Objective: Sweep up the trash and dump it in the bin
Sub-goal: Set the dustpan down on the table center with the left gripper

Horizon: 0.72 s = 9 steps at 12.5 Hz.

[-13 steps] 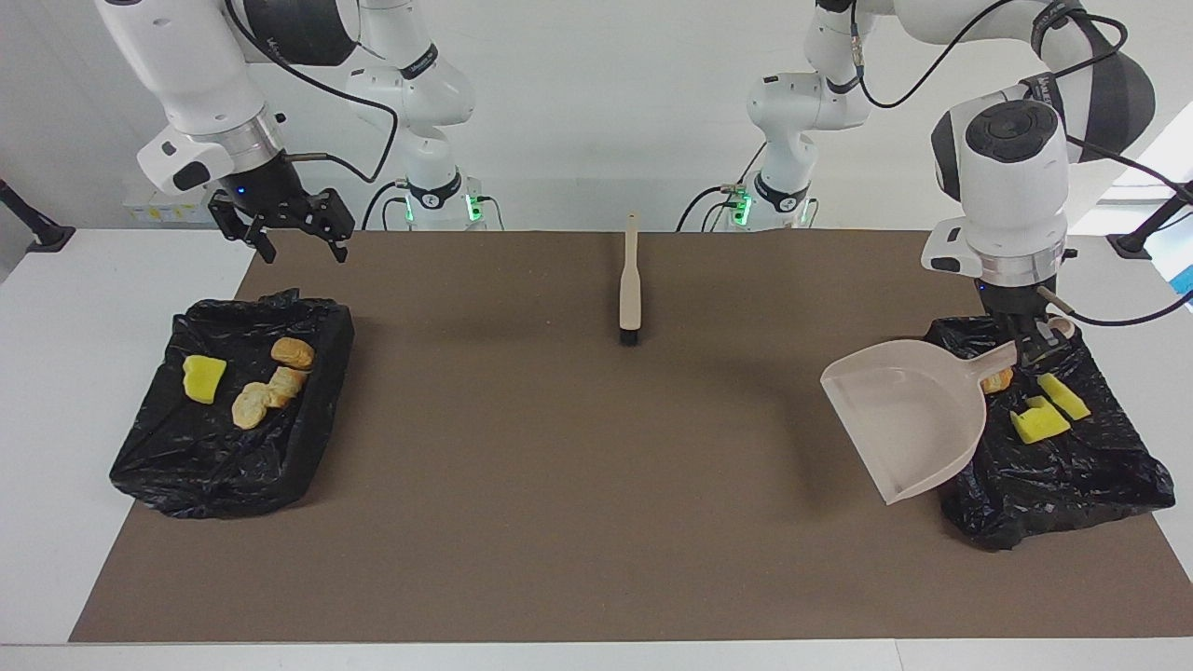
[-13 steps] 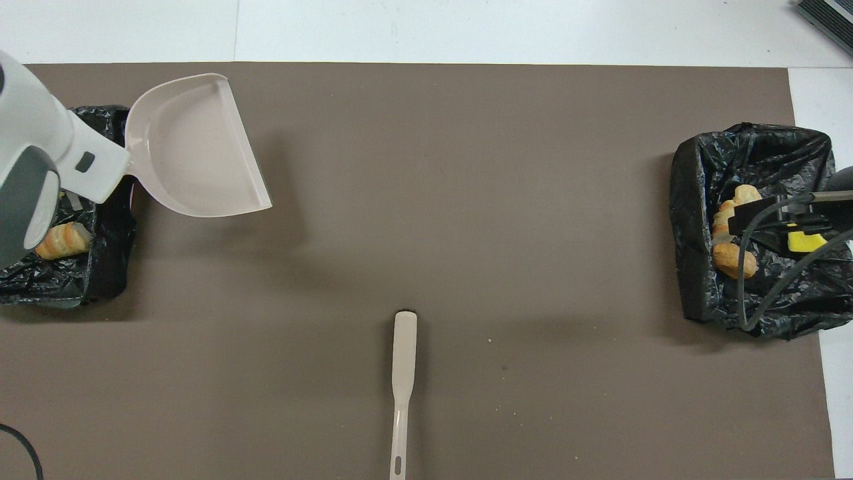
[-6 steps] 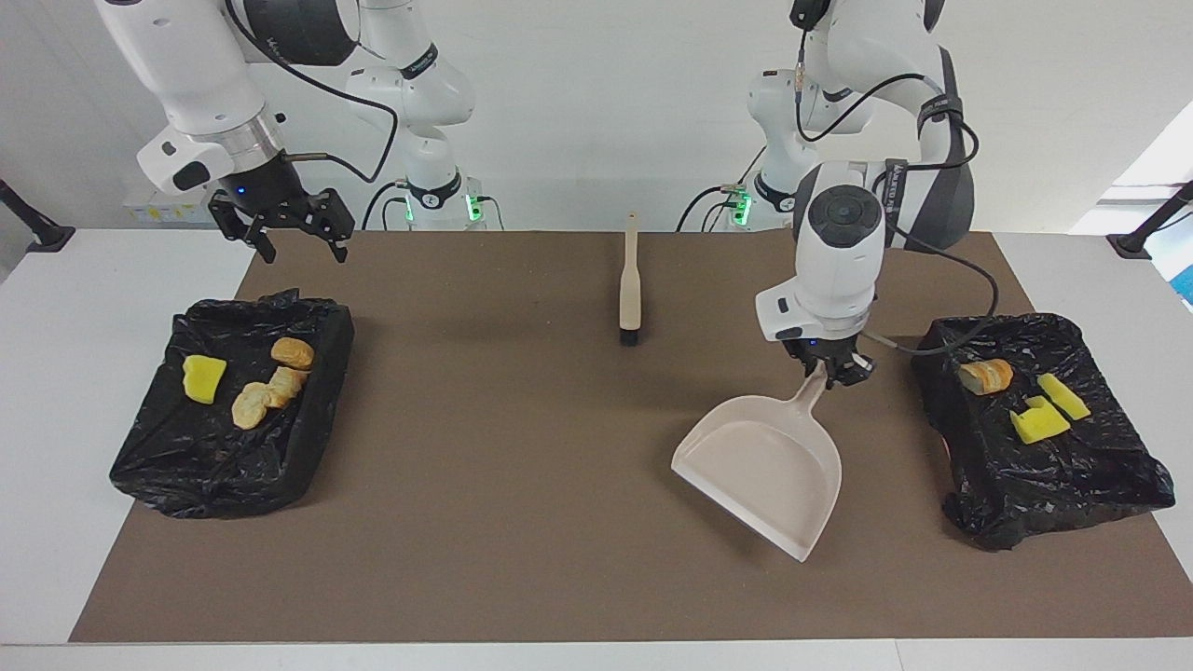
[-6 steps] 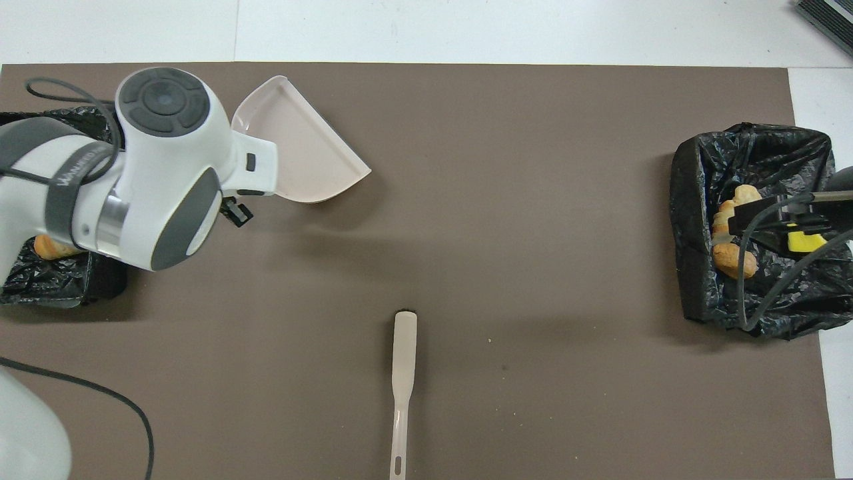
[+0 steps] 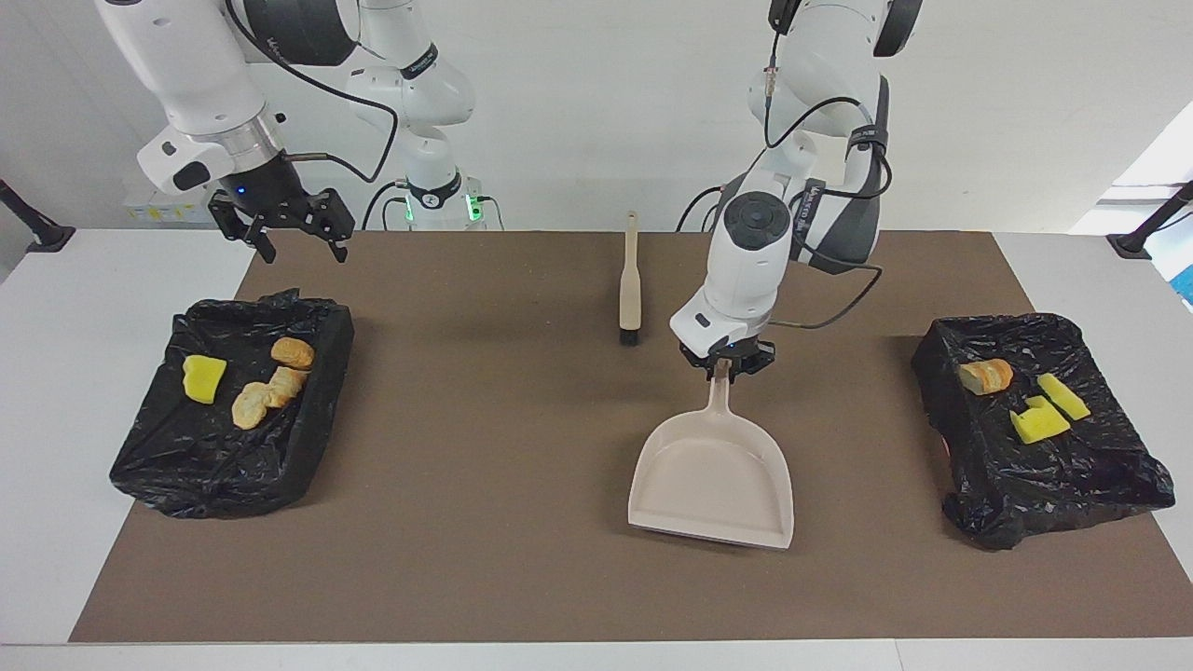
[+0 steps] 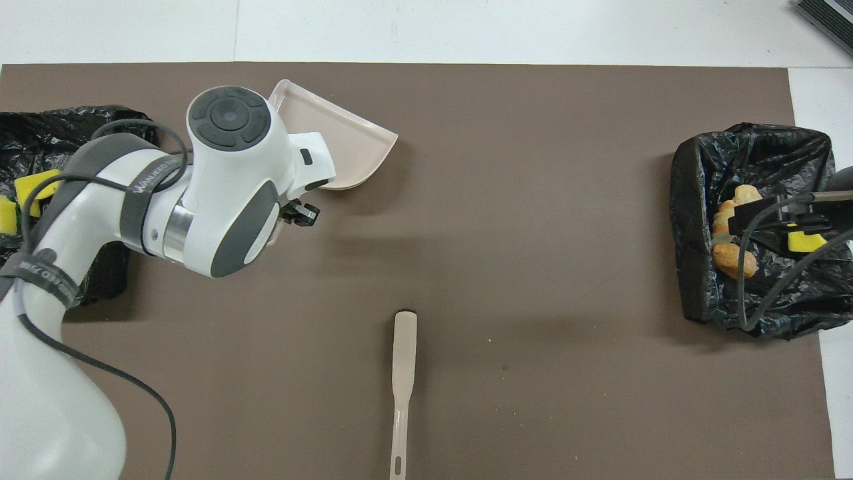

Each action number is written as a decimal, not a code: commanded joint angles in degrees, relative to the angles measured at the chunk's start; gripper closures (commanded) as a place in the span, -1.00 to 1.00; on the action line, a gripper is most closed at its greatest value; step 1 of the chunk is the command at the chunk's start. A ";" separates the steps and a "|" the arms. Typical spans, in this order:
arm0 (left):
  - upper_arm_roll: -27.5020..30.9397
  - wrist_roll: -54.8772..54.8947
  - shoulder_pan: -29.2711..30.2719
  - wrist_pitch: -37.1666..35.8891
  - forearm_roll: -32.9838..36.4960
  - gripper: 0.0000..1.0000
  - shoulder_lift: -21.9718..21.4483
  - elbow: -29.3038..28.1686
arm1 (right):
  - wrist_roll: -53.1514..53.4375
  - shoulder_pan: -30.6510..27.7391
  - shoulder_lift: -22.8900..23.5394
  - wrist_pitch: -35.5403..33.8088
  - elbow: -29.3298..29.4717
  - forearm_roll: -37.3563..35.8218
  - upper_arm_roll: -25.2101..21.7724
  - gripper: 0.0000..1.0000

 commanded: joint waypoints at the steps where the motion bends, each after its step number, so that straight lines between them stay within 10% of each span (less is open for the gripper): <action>1: 1.21 -5.19 -3.79 0.87 -2.02 1.00 4.43 4.30 | 1.10 -0.26 -1.19 0.87 -1.43 0.60 0.18 -1.00; 3: 1.29 -11.06 -6.95 0.42 -1.84 1.00 12.94 12.45 | 1.10 -0.26 -1.19 0.87 -1.43 0.60 0.18 -1.00; 8: 1.12 -12.76 -7.05 1.04 -2.81 1.00 13.51 13.29 | 1.10 -0.26 -1.19 0.87 -1.43 0.60 0.18 -1.00; 9: 1.12 -12.41 -6.96 1.30 -3.07 0.61 13.50 13.20 | 1.10 -0.26 -1.19 0.87 -1.43 0.60 0.18 -1.00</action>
